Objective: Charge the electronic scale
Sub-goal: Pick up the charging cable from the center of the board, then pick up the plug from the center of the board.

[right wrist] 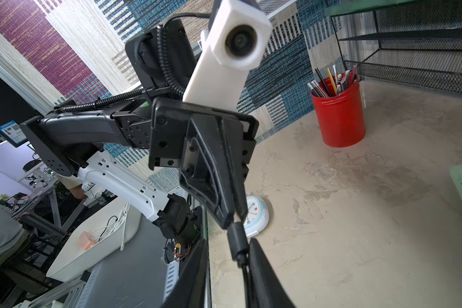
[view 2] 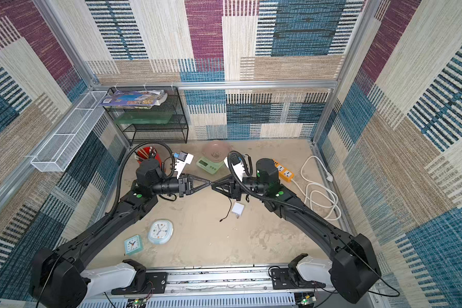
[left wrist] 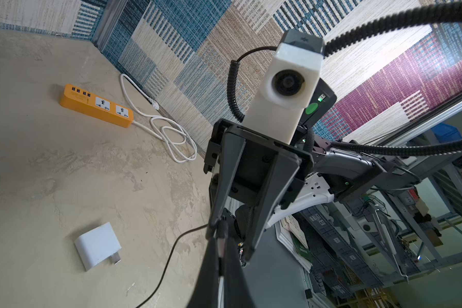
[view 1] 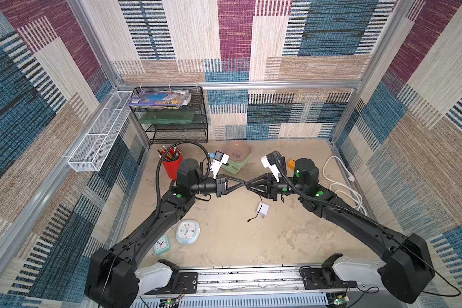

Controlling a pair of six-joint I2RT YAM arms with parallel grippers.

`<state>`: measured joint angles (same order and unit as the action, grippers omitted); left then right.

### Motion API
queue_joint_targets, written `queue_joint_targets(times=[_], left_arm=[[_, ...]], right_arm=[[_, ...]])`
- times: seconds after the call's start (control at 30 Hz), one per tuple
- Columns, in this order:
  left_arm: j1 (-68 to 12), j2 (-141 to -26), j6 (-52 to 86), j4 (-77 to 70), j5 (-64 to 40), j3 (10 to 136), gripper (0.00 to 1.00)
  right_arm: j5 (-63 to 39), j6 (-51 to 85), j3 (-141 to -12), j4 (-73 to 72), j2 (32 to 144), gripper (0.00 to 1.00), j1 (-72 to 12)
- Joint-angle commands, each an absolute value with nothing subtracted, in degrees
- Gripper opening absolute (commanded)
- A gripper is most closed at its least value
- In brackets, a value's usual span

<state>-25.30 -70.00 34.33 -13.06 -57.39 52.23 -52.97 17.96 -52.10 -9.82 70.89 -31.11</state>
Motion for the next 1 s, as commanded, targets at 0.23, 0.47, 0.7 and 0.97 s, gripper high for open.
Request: queue_joint_targets(times=[0.23,0.47,0.7,0.97], left_arm=[[-26.53,-69.0,30.86,-13.51,-57.83,52.91,0.1],[-26.84,-66.65,22.85,-4.4,-49.06,52.72,0.59],[-31.37,-71.87,17.82,0.22,-37.25,52.11,0.73],[-43.31,-84.36,19.04,6.29,-11.66,55.59,0.81]], right_arm=[[-55.06,17.87,-50.85,-12.5,68.79,0.02,-30.46],[-53.05,18.7,-49.61,-10.82,66.27,0.0,-24.97],[-41.18,21.58,-50.66,-0.16,63.87,0.0,-12.38],[-38.79,23.52,-49.22,3.79,60.98,0.0,-3.47]])
